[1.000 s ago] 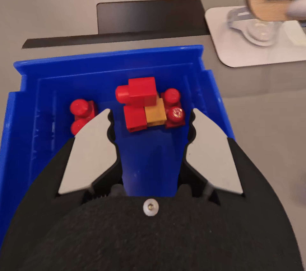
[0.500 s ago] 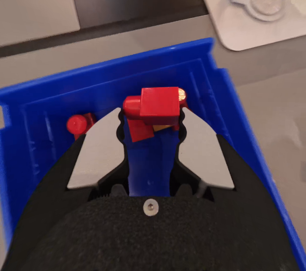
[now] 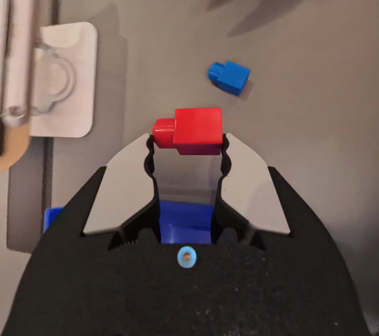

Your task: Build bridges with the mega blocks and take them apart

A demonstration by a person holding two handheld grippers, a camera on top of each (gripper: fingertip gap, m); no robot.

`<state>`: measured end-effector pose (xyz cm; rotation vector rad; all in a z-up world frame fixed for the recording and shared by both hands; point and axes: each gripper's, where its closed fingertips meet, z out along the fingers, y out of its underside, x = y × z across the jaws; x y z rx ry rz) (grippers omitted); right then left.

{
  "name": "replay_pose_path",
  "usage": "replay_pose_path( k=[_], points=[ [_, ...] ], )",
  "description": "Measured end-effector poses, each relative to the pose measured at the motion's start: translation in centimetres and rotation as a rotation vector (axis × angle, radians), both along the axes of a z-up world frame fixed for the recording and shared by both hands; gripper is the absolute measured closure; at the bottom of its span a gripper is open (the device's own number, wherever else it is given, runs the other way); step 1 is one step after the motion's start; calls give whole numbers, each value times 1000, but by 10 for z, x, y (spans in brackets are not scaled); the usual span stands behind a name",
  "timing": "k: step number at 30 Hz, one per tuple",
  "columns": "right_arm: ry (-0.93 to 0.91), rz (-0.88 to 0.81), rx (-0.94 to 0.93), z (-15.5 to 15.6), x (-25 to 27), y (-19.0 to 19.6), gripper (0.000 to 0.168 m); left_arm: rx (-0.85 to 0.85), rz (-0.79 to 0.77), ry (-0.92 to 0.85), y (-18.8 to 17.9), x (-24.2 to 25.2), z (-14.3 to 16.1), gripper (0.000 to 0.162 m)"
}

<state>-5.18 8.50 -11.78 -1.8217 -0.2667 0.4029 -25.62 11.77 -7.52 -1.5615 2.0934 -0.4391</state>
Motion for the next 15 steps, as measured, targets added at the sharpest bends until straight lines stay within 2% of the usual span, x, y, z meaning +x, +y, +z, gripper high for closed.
replay_pose_path(
  k=[5,8,11,15],
  points=[
    [13,-1,-5,0,2,-1,119,-39,-160,209,-17,22,-50,99],
    [18,-2,-8,-1,2,0,119,13,-235,343,-18,29,-76,99],
    [25,-1,-12,-1,3,0,119,63,-315,429,-23,36,-91,99],
    [31,1,-15,-1,3,0,119,95,-387,457,-31,45,-98,99]
  ],
)
